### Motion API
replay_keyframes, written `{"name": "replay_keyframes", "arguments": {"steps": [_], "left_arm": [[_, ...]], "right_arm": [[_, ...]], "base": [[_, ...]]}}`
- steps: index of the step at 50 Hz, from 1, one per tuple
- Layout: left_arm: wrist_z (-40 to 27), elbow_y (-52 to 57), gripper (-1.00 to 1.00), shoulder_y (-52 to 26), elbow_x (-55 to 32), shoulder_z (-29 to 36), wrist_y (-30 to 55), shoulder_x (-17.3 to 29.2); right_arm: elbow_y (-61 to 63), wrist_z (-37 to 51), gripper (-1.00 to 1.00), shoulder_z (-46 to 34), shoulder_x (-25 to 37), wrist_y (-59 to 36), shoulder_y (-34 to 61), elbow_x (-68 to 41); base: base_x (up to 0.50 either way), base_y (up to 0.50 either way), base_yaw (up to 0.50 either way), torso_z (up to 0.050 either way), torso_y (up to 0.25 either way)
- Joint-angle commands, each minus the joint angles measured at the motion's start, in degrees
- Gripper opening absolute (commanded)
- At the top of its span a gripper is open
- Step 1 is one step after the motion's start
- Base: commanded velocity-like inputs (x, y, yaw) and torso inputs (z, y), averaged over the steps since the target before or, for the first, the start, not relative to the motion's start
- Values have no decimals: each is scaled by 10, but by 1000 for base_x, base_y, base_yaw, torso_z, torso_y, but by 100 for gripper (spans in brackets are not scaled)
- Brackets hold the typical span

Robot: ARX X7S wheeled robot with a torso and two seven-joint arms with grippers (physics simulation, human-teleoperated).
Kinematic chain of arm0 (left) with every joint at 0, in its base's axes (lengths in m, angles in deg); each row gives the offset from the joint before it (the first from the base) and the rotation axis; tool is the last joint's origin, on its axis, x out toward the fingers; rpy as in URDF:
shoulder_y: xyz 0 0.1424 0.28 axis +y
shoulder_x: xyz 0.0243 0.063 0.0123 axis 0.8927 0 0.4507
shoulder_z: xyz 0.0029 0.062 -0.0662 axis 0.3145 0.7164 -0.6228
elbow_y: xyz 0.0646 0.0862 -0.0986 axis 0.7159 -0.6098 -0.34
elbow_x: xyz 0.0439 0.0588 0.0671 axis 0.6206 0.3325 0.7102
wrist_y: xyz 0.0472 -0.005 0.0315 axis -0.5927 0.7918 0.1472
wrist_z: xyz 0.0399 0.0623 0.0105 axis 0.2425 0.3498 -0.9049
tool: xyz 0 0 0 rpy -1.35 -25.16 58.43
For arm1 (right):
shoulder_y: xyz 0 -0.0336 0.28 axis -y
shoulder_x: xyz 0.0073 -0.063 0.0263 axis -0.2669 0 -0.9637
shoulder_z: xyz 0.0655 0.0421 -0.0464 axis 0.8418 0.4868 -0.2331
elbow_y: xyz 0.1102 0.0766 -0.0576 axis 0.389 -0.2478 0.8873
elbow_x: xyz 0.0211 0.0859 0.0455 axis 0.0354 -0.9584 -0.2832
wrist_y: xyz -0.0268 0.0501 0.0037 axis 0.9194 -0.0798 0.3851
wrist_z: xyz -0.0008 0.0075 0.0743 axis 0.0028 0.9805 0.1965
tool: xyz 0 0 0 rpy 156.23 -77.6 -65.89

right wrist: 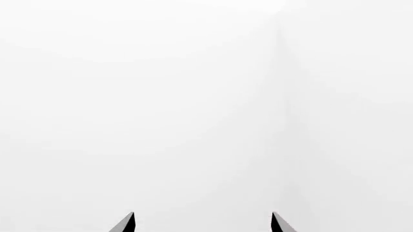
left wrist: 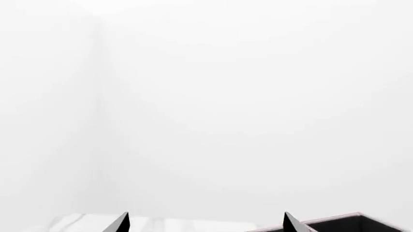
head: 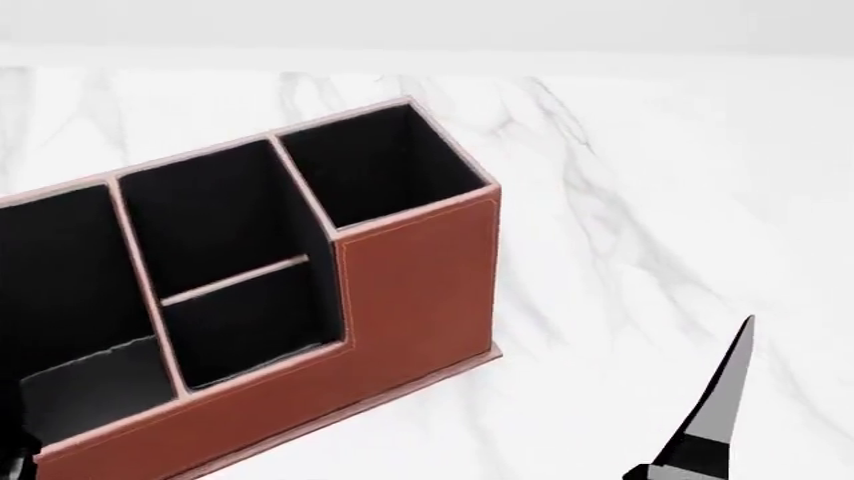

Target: Pick up the book and place it in the left compartment of the caddy.

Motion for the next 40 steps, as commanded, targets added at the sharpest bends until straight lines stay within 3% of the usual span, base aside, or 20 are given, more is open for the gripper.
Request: {"name": "replay_keyframes", "arguments": {"steps": [1,40], "left_arm": [[26,-2,100,-2,-19,-17,-3,-9],[8,3,100,-4,-31,-13,1,4]], "right_arm": [[-4,-8,100,-1,-1,-8,2,31],[-4,-1,100,-28,21,-14,9,26]], "base": [[0,0,500,0,0],[0,0,500,0,0]]}}
